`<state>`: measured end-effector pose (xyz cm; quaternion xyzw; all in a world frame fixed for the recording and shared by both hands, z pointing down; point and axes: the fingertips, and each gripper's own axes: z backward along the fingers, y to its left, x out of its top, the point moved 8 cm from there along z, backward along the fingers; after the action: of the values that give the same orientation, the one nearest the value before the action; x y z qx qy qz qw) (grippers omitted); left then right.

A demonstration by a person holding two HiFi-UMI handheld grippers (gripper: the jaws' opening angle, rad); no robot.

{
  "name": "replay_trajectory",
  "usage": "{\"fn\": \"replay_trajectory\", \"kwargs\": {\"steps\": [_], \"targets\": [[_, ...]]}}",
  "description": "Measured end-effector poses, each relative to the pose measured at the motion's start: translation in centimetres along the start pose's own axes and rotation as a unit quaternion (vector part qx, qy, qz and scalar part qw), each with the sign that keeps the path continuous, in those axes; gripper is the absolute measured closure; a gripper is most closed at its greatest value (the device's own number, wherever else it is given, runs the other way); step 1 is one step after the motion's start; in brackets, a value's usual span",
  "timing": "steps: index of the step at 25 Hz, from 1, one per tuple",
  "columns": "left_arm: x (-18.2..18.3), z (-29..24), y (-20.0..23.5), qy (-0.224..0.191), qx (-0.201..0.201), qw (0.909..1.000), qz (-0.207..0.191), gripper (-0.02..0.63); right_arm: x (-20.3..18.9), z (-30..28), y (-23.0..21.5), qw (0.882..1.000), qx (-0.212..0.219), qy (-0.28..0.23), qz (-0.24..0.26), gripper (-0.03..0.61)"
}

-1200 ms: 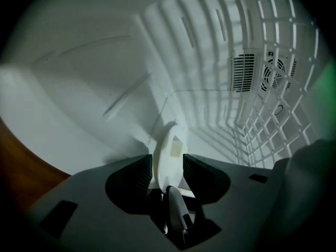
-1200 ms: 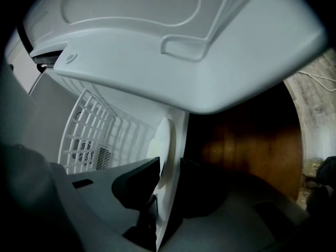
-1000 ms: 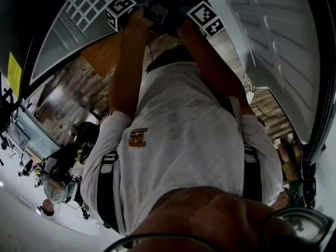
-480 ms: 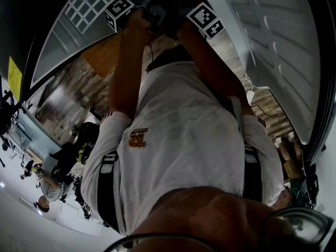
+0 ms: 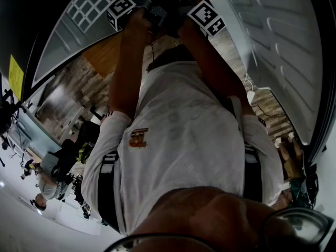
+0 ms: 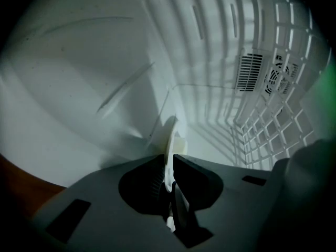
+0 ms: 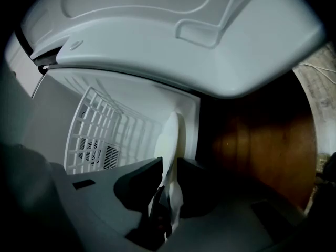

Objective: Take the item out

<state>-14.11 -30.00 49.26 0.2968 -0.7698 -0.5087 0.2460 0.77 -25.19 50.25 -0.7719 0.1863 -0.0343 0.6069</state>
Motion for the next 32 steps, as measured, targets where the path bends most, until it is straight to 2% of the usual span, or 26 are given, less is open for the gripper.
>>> {"fn": "replay_trajectory", "kwargs": {"steps": [3,7,15,20,22,25,32], "targets": [[-0.2,-0.1,-0.1,0.004,-0.008,1.0000,0.004,0.569,-0.1,0.0,-0.1,1.000,0.004,0.000,0.000,0.483],[-0.6,-0.4,-0.5,0.016,-0.027,0.9994,0.015,0.572,0.2,-0.3,0.0,1.000,0.011,0.000,-0.001,0.488],[-0.4,-0.5,0.1,0.024,-0.006,0.9997,-0.009,0.572,0.7,-0.8,0.1,1.000,0.019,-0.002,-0.009,0.517],[-0.7,-0.6,-0.3,0.031,-0.029,0.9991,0.006,0.574,0.8,-0.7,0.2,0.999,0.032,-0.004,-0.019,0.523],[-0.8,-0.5,-0.3,0.034,-0.026,0.9991,0.001,0.575,0.8,-0.6,0.4,0.999,0.040,-0.006,-0.016,0.534],[-0.8,-0.2,0.1,0.030,-0.028,0.9991,-0.007,0.577,0.9,-0.5,0.7,0.999,0.050,-0.006,-0.008,0.538],[-1.9,1.3,-0.1,0.019,-0.034,0.9991,-0.016,0.581,0.4,0.7,0.8,0.998,0.059,0.006,-0.035,0.538]]}}
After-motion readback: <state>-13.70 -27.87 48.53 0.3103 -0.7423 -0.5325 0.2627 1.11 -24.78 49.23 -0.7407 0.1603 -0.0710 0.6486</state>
